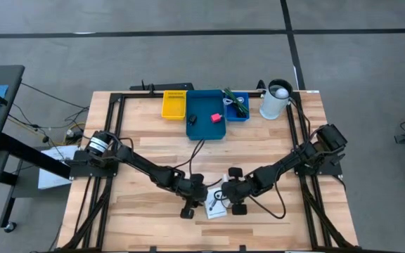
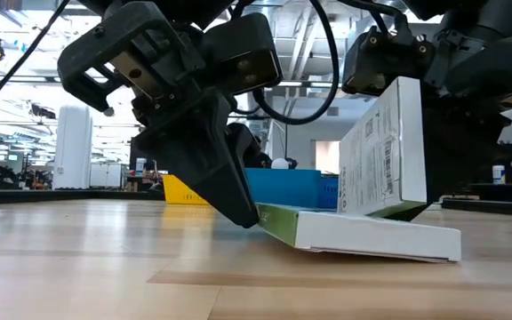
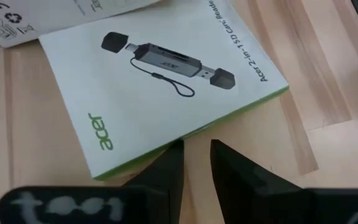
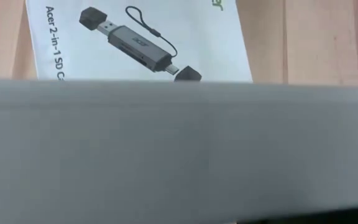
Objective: Pick and place items into bin
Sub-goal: Put the right card reader box into the yellow basket
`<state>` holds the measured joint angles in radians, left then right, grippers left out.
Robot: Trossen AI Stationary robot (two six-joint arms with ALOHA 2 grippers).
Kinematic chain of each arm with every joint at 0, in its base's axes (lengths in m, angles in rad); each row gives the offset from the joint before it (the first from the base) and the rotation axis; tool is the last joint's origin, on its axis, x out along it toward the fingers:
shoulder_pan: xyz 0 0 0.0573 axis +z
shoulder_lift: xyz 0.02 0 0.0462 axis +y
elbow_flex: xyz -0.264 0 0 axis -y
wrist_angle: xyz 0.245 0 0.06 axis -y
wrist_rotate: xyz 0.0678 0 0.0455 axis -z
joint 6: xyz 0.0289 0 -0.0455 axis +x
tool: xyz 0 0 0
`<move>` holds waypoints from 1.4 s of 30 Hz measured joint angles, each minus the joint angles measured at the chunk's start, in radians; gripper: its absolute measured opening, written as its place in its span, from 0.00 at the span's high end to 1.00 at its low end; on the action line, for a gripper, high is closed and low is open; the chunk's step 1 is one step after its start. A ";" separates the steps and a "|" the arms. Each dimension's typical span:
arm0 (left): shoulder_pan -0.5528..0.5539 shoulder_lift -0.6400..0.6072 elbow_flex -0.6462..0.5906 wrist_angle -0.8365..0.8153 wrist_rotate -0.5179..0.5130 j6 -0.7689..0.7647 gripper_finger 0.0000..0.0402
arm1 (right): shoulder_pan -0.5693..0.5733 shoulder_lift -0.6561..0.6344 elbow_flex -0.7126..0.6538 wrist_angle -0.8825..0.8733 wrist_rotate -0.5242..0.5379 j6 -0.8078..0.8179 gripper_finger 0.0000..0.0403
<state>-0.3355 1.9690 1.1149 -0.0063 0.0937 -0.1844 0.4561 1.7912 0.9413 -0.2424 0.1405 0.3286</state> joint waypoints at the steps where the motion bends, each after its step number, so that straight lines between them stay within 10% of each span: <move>1: -0.001 -0.001 0.000 -0.001 -0.002 0.000 0.82 | 0.000 0.000 0.000 -0.001 -0.001 0.000 0.71; 23: -0.032 -0.018 0.002 -0.061 -0.021 -0.010 0.82 | 0.008 -0.002 0.001 -0.015 -0.008 0.001 0.71; 42: -0.113 -0.169 0.003 -0.082 -0.468 0.644 0.82 | 0.008 -0.003 0.001 -0.011 -0.009 -0.023 0.71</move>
<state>-0.4490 1.8004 1.1179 -0.0888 -0.3742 0.4596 0.4641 1.7885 0.9424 -0.2537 0.1314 0.3055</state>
